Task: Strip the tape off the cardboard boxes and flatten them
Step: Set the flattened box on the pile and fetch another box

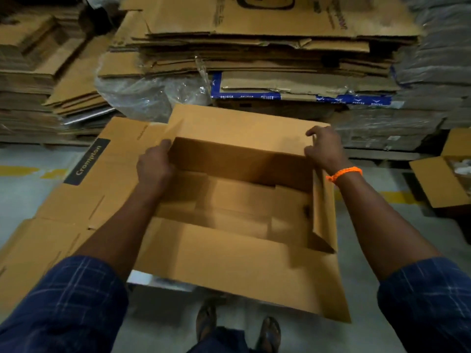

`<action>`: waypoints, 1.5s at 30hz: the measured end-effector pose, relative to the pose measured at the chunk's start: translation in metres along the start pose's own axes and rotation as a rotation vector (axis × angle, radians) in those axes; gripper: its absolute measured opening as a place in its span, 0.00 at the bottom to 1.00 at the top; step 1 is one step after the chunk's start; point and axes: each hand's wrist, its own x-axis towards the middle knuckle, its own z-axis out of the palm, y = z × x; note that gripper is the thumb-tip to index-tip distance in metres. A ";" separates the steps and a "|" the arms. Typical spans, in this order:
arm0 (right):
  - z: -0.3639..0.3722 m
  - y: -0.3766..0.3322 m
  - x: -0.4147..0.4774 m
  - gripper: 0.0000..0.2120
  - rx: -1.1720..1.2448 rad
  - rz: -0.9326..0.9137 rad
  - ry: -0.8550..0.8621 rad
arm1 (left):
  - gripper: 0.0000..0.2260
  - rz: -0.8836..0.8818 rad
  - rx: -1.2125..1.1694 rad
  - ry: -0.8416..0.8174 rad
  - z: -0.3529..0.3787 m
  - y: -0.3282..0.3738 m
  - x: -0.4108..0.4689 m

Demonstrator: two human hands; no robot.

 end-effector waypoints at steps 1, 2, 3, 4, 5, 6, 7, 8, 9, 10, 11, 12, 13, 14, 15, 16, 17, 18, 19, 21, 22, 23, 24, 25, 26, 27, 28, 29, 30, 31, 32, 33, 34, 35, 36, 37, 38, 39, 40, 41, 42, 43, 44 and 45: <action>-0.018 0.008 0.002 0.23 0.005 0.021 0.014 | 0.18 -0.004 0.038 0.028 -0.011 -0.004 0.011; -0.035 0.018 0.002 0.22 -0.001 0.040 0.030 | 0.15 -0.013 0.081 0.051 -0.019 -0.009 0.023; -0.050 0.031 0.000 0.20 -0.012 0.052 0.049 | 0.14 -0.023 0.133 0.067 -0.026 -0.015 0.034; -0.061 0.046 -0.004 0.19 -0.023 0.072 0.065 | 0.13 -0.039 0.195 0.066 -0.031 -0.020 0.044; -0.070 0.062 -0.010 0.18 -0.037 0.104 0.078 | 0.15 -0.069 0.262 0.057 -0.032 -0.024 0.052; -0.074 0.079 -0.017 0.18 -0.067 0.136 0.083 | 0.19 -0.122 0.330 0.038 -0.033 -0.024 0.055; -0.072 0.095 -0.025 0.17 -0.120 0.161 0.075 | 0.25 -0.178 0.427 0.025 -0.030 -0.023 0.055; -0.065 0.106 -0.034 0.15 -0.195 0.184 0.047 | 0.31 -0.203 0.558 0.017 -0.024 -0.019 0.051; -0.052 0.113 -0.044 0.14 -0.284 0.211 0.002 | 0.38 -0.185 0.697 -0.010 -0.016 -0.013 0.046; -0.037 0.117 -0.053 0.16 -0.369 0.252 -0.038 | 0.41 -0.124 0.757 -0.024 -0.004 -0.003 0.040; -0.023 0.117 -0.062 0.21 -0.438 0.305 -0.074 | 0.42 -0.051 0.738 -0.033 0.011 0.009 0.034; -0.009 0.114 -0.072 0.27 -0.487 0.349 -0.106 | 0.43 0.007 0.690 -0.050 0.024 0.025 0.028; 0.002 0.108 -0.079 0.33 -0.483 0.387 -0.137 | 0.43 0.059 0.651 -0.066 0.035 0.044 0.020; 0.012 0.104 -0.085 0.38 -0.418 0.417 -0.165 | 0.42 0.100 0.628 -0.093 0.044 0.066 0.011; 0.018 0.099 -0.091 0.40 -0.333 0.435 -0.186 | 0.40 0.151 0.607 -0.130 0.053 0.089 0.002; 0.025 0.096 -0.094 0.38 -0.254 0.439 -0.205 | 0.39 0.220 0.589 -0.178 0.061 0.113 -0.007; 0.029 0.094 -0.099 0.33 -0.198 0.428 -0.222 | 0.38 0.294 0.566 -0.226 0.069 0.134 -0.016; 0.032 0.094 -0.103 0.25 -0.140 0.413 -0.254 | 0.38 0.363 0.544 -0.268 0.075 0.154 -0.026; 0.036 0.094 -0.107 0.18 -0.072 0.406 -0.281 | 0.37 0.427 0.529 -0.297 0.079 0.171 -0.035; 0.041 0.094 -0.111 0.09 0.061 0.412 -0.314 | 0.35 0.495 0.466 -0.349 0.088 0.195 -0.048; 0.042 0.095 -0.111 0.08 0.101 0.411 -0.321 | 0.34 0.509 0.427 -0.390 0.091 0.202 -0.053; 0.042 0.096 -0.109 0.08 0.128 0.409 -0.313 | 0.33 0.517 0.389 -0.444 0.093 0.205 -0.057; 0.043 0.098 -0.108 0.08 0.140 0.406 -0.298 | 0.32 0.527 0.349 -0.505 0.095 0.203 -0.059; 0.045 0.097 -0.107 0.08 0.126 0.401 -0.280 | 0.32 0.526 0.307 -0.571 0.095 0.197 -0.060; 0.050 0.096 -0.105 0.10 0.079 0.390 -0.260 | 0.32 0.506 0.272 -0.627 0.096 0.187 -0.062; 0.056 0.093 -0.104 0.14 -0.023 0.356 -0.228 | 0.32 0.476 0.248 -0.667 0.095 0.174 -0.064; 0.063 0.089 -0.103 0.21 -0.163 0.319 -0.195 | 0.32 0.445 0.247 -0.683 0.094 0.158 -0.064; 0.069 0.080 -0.102 0.30 -0.322 0.290 -0.164 | 0.32 0.413 0.272 -0.682 0.092 0.140 -0.064; 0.074 0.066 -0.101 0.36 -0.441 0.250 -0.140 | 0.32 0.384 0.314 -0.668 0.088 0.120 -0.062; 0.077 0.048 -0.099 0.39 -0.476 0.194 -0.149 | 0.32 0.356 0.364 -0.645 0.083 0.100 -0.059; 0.082 0.026 -0.097 0.40 -0.442 0.129 -0.188 | 0.33 0.331 0.404 -0.611 0.076 0.080 -0.056; 0.090 0.003 -0.092 0.38 -0.365 0.064 -0.248 | 0.34 0.305 0.439 -0.556 0.068 0.061 -0.053; 0.100 -0.019 -0.088 0.33 -0.282 -0.003 -0.320 | 0.35 0.266 0.466 -0.488 0.060 0.041 -0.051; 0.112 -0.044 -0.085 0.27 -0.224 -0.073 -0.392 | 0.37 0.203 0.480 -0.426 0.051 0.024 -0.050; 0.126 -0.070 -0.084 0.23 -0.178 -0.141 -0.460 | 0.39 0.106 0.470 -0.389 0.042 0.009 -0.050; 0.139 -0.096 -0.086 0.21 -0.127 -0.203 -0.511 | 0.41 -0.013 0.410 -0.385 0.034 -0.002 -0.049; 0.151 -0.122 -0.088 0.20 -0.063 -0.264 -0.538 | 0.41 -0.127 0.309 -0.399 0.026 -0.012 -0.045; 0.162 -0.147 -0.090 0.18 0.004 -0.316 -0.558 | 0.39 -0.192 0.185 -0.426 0.015 -0.019 -0.041; 0.170 -0.168 -0.092 0.16 0.079 -0.342 -0.577 | 0.33 -0.195 0.077 -0.406 0.005 -0.027 -0.034; 0.177 -0.188 -0.093 0.15 0.150 -0.339 -0.595 | 0.24 -0.164 -0.014 -0.346 -0.007 -0.037 -0.027; 0.186 -0.204 -0.094 0.15 0.226 -0.320 -0.604 | 0.19 -0.149 -0.092 -0.253 -0.020 -0.047 -0.019; 0.193 -0.218 -0.096 0.17 0.297 -0.287 -0.609 | 0.17 -0.173 -0.169 -0.180 -0.036 -0.058 -0.011; 0.199 -0.230 -0.098 0.20 0.372 -0.237 -0.609 | 0.18 -0.212 -0.224 -0.124 -0.049 -0.073 -0.001; 0.205 -0.242 -0.100 0.24 0.437 -0.168 -0.615 | 0.21 -0.234 -0.255 -0.079 -0.060 -0.089 0.009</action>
